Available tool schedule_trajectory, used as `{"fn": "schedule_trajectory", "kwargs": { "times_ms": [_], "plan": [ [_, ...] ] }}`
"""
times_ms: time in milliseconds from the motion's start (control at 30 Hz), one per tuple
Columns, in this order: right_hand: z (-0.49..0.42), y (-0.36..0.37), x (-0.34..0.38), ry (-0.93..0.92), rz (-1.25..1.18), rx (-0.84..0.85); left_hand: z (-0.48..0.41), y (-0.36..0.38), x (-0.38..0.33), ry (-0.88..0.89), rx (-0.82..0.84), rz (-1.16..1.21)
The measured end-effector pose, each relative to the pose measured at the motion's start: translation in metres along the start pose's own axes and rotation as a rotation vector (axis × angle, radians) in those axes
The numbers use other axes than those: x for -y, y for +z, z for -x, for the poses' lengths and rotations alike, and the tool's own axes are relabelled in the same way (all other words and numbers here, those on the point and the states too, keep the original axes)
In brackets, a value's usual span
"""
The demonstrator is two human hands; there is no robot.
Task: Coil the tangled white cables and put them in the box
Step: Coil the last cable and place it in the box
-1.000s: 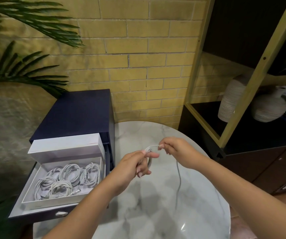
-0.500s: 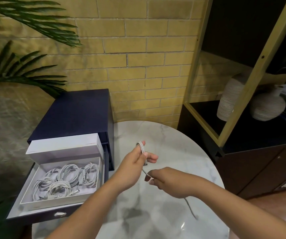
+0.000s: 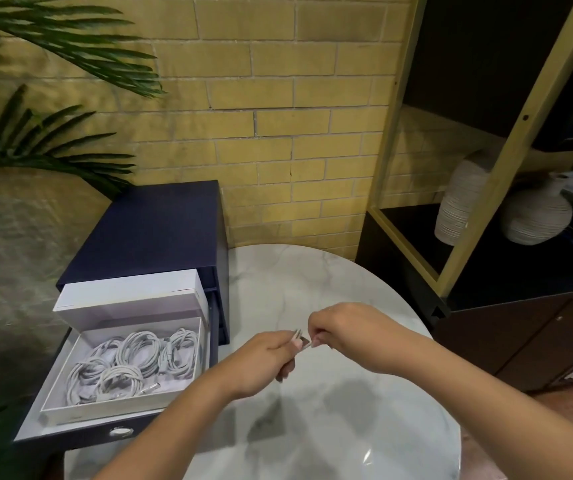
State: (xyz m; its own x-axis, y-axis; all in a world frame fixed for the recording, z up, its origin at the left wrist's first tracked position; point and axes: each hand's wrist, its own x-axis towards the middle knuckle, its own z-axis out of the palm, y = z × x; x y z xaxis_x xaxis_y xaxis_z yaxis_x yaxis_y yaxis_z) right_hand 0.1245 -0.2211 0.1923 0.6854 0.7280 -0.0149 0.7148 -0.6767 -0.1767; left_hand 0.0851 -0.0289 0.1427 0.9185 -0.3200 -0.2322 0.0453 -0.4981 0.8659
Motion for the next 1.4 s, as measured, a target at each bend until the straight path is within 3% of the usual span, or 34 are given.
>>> {"fn": "schedule_trajectory", "kwargs": {
  "times_ms": [300,433,567,733,1133,1400],
  "plan": [
    [-0.006,0.007,-0.010,-0.113,0.053,-0.378,0.008,0.000,-0.021,0.034,0.025,0.279],
    [-0.005,0.008,-0.006,-0.047,-0.310,-0.315,0.008,0.000,-0.026,0.001,-0.012,0.378],
    [-0.004,0.017,-0.001,0.104,-0.688,-0.357,0.006,0.001,-0.026,-0.015,-0.052,0.455],
    [-0.001,0.029,0.004,0.220,-0.974,-0.272,0.004,0.001,-0.026,-0.028,-0.098,0.573],
    [0.000,0.036,0.007,0.262,-1.239,-0.208,0.002,0.006,-0.029,-0.084,-0.196,0.537],
    [0.000,0.036,0.006,0.308,-1.367,-0.074,0.002,0.014,-0.027,0.038,-0.313,0.370]
  ]
}}
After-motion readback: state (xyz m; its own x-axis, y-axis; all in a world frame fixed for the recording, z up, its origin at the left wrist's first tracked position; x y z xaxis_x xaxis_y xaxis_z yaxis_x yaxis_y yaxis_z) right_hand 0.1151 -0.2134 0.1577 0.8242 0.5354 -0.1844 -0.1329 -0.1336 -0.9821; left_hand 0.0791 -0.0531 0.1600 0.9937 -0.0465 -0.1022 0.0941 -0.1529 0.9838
